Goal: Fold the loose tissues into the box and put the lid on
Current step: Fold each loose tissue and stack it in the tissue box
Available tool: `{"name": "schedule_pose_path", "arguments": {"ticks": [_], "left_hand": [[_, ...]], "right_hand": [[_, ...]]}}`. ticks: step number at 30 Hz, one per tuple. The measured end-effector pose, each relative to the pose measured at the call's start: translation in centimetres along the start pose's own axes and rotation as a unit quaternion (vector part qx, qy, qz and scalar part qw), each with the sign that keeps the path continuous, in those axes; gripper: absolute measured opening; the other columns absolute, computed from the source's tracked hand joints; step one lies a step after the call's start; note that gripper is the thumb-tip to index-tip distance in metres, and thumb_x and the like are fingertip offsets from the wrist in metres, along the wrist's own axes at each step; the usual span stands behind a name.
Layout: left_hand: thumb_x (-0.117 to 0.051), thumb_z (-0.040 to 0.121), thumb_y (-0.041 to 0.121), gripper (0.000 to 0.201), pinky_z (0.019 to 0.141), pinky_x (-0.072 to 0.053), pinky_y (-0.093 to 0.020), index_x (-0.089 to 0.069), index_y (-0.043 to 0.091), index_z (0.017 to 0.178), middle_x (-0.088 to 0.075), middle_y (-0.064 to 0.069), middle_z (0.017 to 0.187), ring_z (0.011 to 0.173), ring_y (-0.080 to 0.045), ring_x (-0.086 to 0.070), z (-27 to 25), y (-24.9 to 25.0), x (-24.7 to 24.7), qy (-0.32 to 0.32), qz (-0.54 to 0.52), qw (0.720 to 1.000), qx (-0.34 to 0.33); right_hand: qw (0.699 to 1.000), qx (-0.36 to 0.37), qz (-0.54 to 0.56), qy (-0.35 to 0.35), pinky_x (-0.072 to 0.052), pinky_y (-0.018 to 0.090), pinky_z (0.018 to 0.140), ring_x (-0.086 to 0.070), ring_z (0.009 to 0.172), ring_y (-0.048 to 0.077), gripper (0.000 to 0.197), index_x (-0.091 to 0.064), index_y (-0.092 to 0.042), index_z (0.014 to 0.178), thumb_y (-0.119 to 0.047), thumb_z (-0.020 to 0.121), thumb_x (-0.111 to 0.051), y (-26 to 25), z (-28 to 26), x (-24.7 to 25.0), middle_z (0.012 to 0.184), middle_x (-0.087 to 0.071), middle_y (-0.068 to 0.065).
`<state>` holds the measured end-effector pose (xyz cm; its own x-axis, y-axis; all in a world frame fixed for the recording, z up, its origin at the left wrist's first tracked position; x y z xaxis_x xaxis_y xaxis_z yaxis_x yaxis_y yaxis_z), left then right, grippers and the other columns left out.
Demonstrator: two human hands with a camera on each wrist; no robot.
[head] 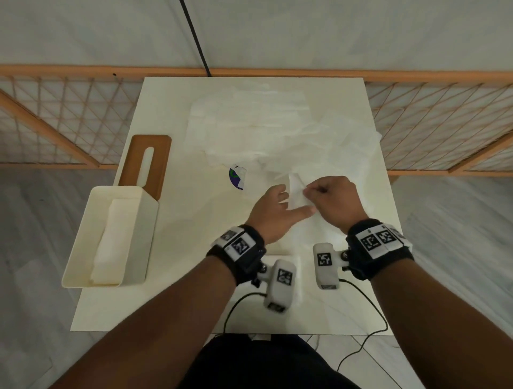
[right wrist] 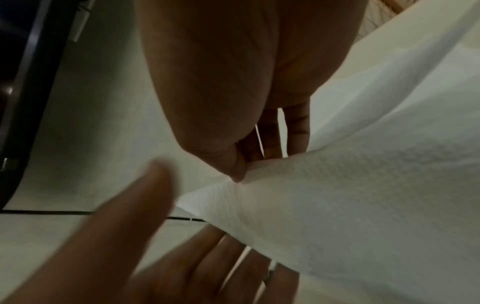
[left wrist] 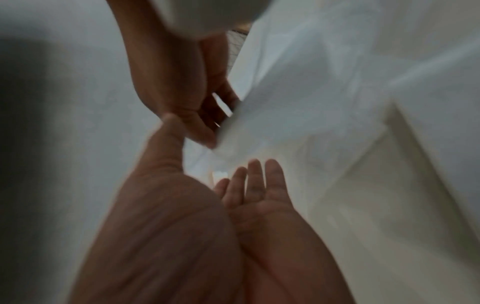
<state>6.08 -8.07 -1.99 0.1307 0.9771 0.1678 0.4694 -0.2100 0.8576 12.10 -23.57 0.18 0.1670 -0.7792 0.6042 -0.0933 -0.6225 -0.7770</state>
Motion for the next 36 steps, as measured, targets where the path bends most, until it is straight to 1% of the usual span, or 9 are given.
{"name": "schedule_pose_path", "arguments": {"ticks": [3,8,13,18,22,25,27,32,36], "left_hand": [[-0.080,0.059,0.058,0.056,0.093,-0.056,-0.046,-0.072,0.020,0.100,-0.075,0.003,0.101,0.099,-0.018,-0.070,1.9,0.0,0.3,0.022,-0.030,0.999,0.018],[-0.077,0.061,0.040,0.026,0.089,-0.054,-0.056,-0.059,0.022,0.057,-0.063,-0.008,0.072,0.075,-0.024,-0.065,2.4,-2.4,2.8,0.061,-0.066,0.994,0.055],[-0.070,0.075,0.021,0.019,0.062,-0.044,-0.036,-0.061,0.005,0.078,-0.056,-0.012,0.070,0.062,-0.022,-0.054,0.2,-2.4,6.5,0.123,-0.158,0.976,0.083],[-0.052,0.082,0.014,0.042,0.090,-0.049,-0.043,-0.062,-0.005,0.118,-0.064,-0.022,0.122,0.104,-0.037,-0.061,-3.0,-1.7,11.9,0.120,-0.307,0.940,0.083],[-0.032,0.092,0.013,0.050,0.103,-0.047,-0.051,-0.057,0.007,0.136,-0.052,-0.019,0.144,0.126,-0.036,-0.054,-5.8,1.3,15.1,0.078,-0.376,0.923,0.035],[-0.035,0.090,0.017,0.053,0.109,-0.042,-0.049,-0.051,0.009,0.141,-0.047,-0.014,0.150,0.133,-0.033,-0.050,-7.8,4.2,16.9,0.040,-0.433,0.900,-0.042],[-0.047,0.084,0.019,0.072,0.110,-0.040,-0.048,-0.030,0.008,0.153,-0.034,-0.013,0.159,0.139,-0.031,-0.042,-8.8,5.6,17.7,0.018,-0.467,0.879,-0.093],[-0.063,0.076,0.017,0.078,0.105,-0.047,-0.048,-0.039,0.015,0.150,-0.058,-0.008,0.140,0.129,-0.027,-0.056,-10.6,6.0,17.2,0.002,-0.534,0.828,-0.170],[-0.071,0.075,0.025,0.081,0.105,-0.047,-0.046,-0.041,0.007,0.148,-0.042,-0.012,0.150,0.135,-0.032,-0.044,-11.5,3.7,17.3,-0.011,-0.519,0.837,-0.172]], "right_hand": [[1.000,-0.024,0.017,-0.003,-0.055,0.031,0.072,-0.068,0.079,0.012,0.013,-0.078,-0.014,0.080,-0.020,0.088,-0.069,0.9,-0.3,-0.5,0.078,-0.074,-0.005],[0.998,-0.055,0.007,-0.020,-0.048,0.021,0.063,-0.065,0.074,0.008,0.013,-0.077,-0.012,0.081,-0.021,0.088,-0.070,2.5,-0.7,-1.1,0.078,-0.073,-0.007],[0.997,-0.070,-0.017,-0.002,-0.044,0.017,0.061,-0.064,0.077,0.011,0.016,-0.074,-0.014,0.079,-0.022,0.090,-0.065,3.2,-0.3,-1.2,0.078,-0.071,-0.004],[0.997,-0.056,-0.042,-0.035,-0.046,0.018,0.061,-0.066,0.080,0.012,0.017,-0.074,-0.015,0.080,-0.021,0.091,-0.063,2.8,-0.1,-2.7,0.083,-0.072,-0.005],[0.987,-0.035,-0.075,-0.135,-0.043,0.024,0.078,-0.062,0.095,0.011,0.026,-0.075,-0.021,0.089,-0.043,0.093,-0.063,1.6,-1.4,-6.3,0.097,-0.070,-0.011],[0.973,-0.113,0.131,-0.152,-0.053,0.037,0.086,-0.065,0.099,0.019,0.052,-0.073,-0.023,0.082,-0.073,0.082,-0.058,0.0,-3.4,-8.2,0.092,-0.072,-0.012],[0.906,-0.170,0.304,-0.242,-0.053,0.046,0.092,-0.066,0.109,0.030,0.063,-0.076,-0.018,0.090,-0.077,0.076,-0.060,-2.3,-5.5,-11.1,0.096,-0.076,-0.003],[0.709,-0.103,0.580,-0.389,-0.050,0.047,0.099,-0.056,0.125,0.033,0.087,-0.043,-0.011,0.150,-0.060,0.082,-0.067,-12.1,-7.9,-12.2,0.143,-0.054,0.016],[0.783,-0.064,0.571,-0.239,-0.051,0.052,0.100,-0.060,0.121,0.041,0.048,-0.055,0.005,0.134,-0.003,0.087,-0.064,-13.2,-5.5,-8.0,0.131,-0.061,0.027]]}}
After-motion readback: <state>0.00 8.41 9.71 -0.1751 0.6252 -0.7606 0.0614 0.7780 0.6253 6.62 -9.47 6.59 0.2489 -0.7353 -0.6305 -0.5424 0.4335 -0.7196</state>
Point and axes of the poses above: each hand's wrist, its own z-axis towards the middle knuckle, its own x-axis out of the back of the hand, y = z × x, the point moved 9 cm from there along z, towards the middle knuckle
